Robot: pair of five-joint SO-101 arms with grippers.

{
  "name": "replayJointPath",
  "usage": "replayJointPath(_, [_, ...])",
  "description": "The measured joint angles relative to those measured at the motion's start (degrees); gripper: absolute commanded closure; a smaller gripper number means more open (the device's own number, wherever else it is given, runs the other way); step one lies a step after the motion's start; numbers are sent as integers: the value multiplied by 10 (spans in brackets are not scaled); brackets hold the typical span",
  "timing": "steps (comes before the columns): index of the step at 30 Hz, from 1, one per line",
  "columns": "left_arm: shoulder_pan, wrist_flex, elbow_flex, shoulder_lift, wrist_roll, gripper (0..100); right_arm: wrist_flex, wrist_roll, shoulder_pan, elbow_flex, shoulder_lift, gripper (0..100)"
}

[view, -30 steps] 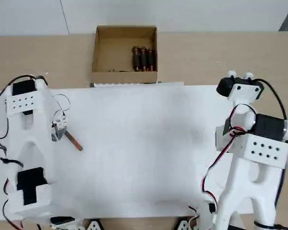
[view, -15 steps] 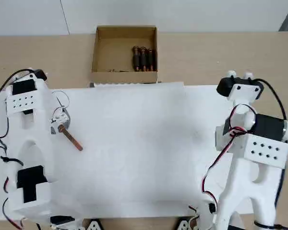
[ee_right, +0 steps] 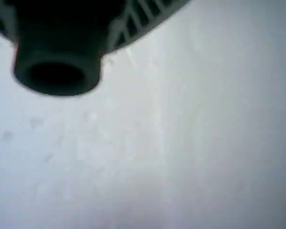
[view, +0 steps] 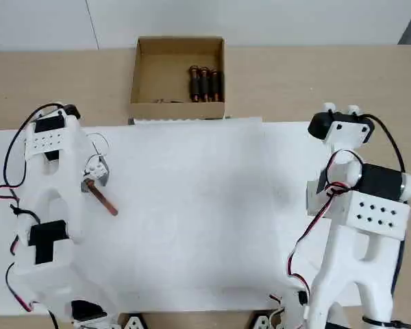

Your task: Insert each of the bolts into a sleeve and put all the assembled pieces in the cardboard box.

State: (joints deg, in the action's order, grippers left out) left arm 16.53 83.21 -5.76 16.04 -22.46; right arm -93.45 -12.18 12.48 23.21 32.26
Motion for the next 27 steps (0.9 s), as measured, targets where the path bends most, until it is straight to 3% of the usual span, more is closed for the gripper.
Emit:
replayJointPath(9, [3,-22,4,40,4,882,4,0,0,0,0,995])
replayJointPath(15, [3,-30,12,60,4,994,4,0,0,0,0,995])
replayJointPath(27, [2,-33,18,67,11,995,11,0,0,0,0,995])
